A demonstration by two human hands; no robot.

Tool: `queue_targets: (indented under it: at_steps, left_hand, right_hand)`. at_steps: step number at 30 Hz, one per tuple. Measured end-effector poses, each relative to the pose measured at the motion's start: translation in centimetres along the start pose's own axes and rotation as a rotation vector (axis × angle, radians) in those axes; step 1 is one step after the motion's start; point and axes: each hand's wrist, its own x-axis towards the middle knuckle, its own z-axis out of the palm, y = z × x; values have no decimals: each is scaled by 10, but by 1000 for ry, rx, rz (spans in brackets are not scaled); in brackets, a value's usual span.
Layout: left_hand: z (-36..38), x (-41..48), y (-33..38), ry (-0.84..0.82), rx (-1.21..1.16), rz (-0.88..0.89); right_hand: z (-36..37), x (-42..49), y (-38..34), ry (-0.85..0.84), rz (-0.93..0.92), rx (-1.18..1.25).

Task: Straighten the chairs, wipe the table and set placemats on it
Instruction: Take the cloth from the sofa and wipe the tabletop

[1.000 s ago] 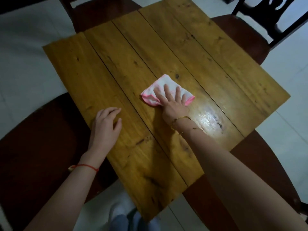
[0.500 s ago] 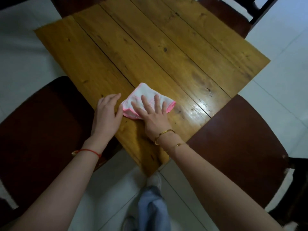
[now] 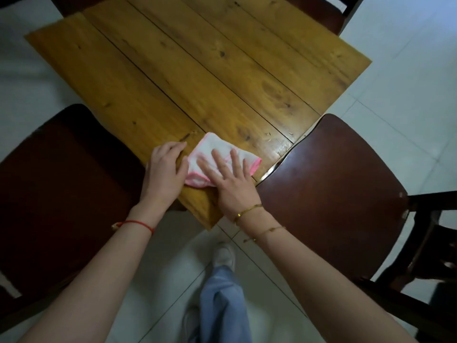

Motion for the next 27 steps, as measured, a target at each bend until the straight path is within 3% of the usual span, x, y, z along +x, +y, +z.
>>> queue_targets:
  at_steps: [12,17,27]
  left_hand:
    - [3,56,2,30,-8,2]
    - [2,104,3,57,-34,-47]
    - [-26,202,-12,124,-30,-104]
  right_hand:
    - [-32,78,111,52,303,11]
    - [-48,135,128,0,275,24]
    - [-68,275,88,-48,143,19]
